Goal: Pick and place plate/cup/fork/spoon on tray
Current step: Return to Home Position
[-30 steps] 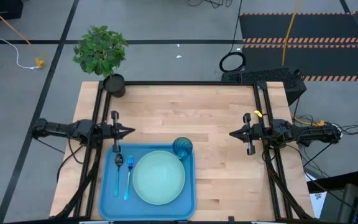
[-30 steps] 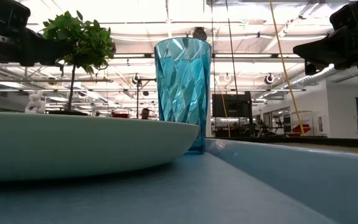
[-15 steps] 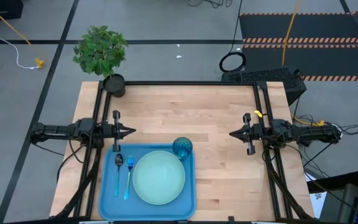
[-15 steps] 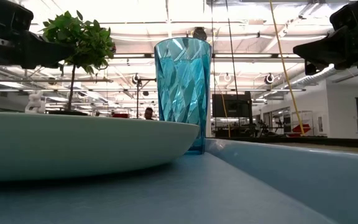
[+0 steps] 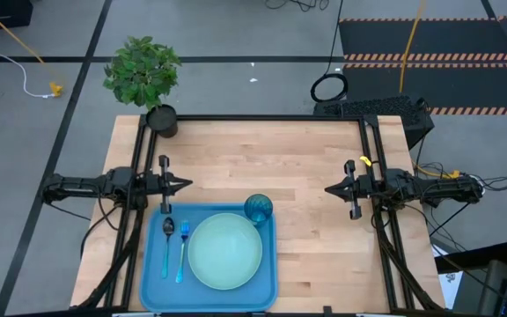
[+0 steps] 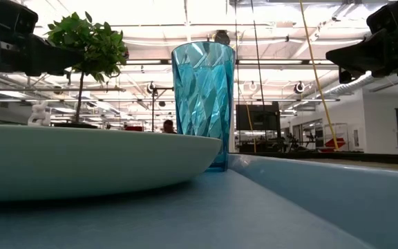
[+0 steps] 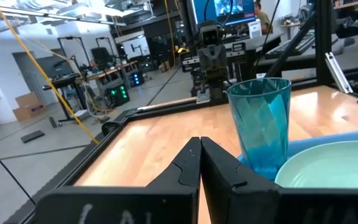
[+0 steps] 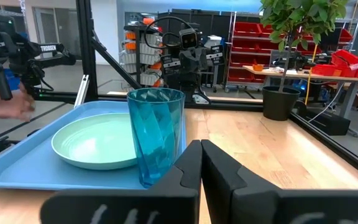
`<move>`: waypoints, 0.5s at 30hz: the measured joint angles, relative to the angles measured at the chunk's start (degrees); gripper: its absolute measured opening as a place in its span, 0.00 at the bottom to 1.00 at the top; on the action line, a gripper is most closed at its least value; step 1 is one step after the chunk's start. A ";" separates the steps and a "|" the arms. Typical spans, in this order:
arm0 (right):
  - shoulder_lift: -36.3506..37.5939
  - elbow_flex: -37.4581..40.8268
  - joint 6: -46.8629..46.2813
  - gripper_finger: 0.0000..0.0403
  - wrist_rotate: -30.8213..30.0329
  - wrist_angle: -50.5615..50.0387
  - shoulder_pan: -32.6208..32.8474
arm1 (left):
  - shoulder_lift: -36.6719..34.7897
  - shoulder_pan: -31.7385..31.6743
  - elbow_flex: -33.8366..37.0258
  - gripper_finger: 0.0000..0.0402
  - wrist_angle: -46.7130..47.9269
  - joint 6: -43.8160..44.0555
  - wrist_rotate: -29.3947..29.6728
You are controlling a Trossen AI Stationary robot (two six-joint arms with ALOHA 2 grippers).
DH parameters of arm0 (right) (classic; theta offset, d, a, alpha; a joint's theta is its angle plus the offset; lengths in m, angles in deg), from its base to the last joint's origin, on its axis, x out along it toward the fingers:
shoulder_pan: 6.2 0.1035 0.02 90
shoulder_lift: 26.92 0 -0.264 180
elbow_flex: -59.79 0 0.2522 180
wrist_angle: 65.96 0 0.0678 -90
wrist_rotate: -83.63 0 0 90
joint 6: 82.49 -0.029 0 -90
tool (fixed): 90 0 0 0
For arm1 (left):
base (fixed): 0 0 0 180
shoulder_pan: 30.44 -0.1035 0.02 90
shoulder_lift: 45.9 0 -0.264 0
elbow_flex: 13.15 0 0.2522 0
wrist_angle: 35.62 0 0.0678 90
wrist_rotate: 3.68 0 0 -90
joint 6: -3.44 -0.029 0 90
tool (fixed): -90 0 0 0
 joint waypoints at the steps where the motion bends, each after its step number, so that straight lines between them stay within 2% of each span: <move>1: 0.00 -0.01 0.00 0.00 0.00 0.00 0.00 | 0.00 0.00 0.00 0.03 0.04 0.00 0.00; 9: 0.00 -0.01 0.00 0.00 0.00 0.00 0.01 | 0.00 0.00 0.00 0.01 -0.09 0.00 -0.02; 15: 0.00 0.01 0.00 0.00 0.00 0.00 0.00 | 0.00 0.00 0.00 0.06 -0.13 0.00 -0.02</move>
